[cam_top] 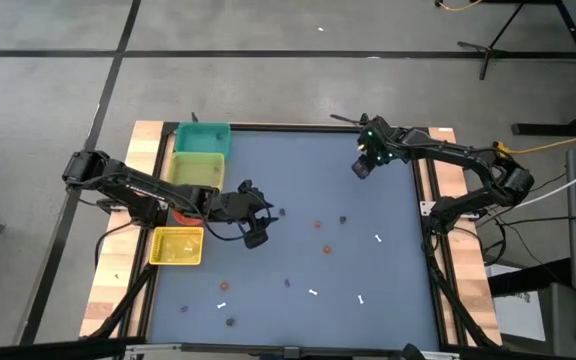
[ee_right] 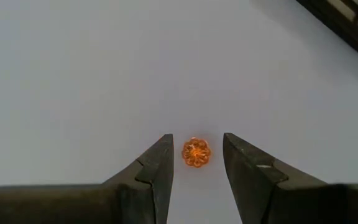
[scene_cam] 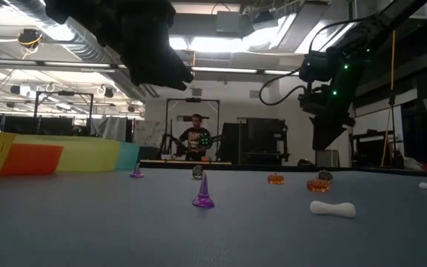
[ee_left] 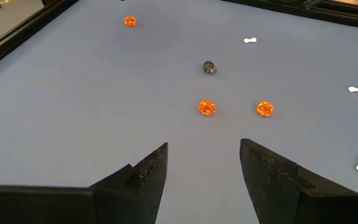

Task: Sort Halloween decoration
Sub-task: Put the top right orange pumpkin toy into the orange bin

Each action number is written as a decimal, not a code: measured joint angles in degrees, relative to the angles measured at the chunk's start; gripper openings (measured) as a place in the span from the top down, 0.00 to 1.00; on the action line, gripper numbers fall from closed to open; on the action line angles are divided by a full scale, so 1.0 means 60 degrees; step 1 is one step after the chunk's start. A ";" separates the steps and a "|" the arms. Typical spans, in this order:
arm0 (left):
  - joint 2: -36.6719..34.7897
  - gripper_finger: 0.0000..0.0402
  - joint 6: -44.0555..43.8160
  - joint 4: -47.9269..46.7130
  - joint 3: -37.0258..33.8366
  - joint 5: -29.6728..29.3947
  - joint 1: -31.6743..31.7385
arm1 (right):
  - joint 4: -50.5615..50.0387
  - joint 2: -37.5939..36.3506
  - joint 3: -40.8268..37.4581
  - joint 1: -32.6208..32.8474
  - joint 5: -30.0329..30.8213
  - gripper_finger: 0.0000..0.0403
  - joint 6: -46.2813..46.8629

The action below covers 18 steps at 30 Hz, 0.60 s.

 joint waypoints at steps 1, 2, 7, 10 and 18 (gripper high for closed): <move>0.0000 0.54 0.0000 0.0000 0.0000 -0.0004 0.0000 | 0.0000 0.0000 0.0000 0.0000 0.0001 0.66 0.0116; 0.0000 0.54 0.0000 0.0000 0.0000 -0.0004 0.0000 | 0.0000 0.0000 0.0000 0.0000 0.0022 0.66 0.0225; 0.0000 0.54 0.0000 0.0000 0.0000 -0.0004 0.0004 | -0.0154 0.0004 0.0000 0.0000 0.0375 0.66 0.0726; 0.0000 0.54 0.0000 0.0000 0.0000 -0.0004 0.0004 | -0.0395 0.0004 0.0000 0.0000 0.0544 0.66 0.0739; 0.0000 0.54 0.0000 0.0000 0.0000 -0.0004 0.0004 | 0.0181 0.0006 -0.0675 0.0000 0.0419 0.66 0.0978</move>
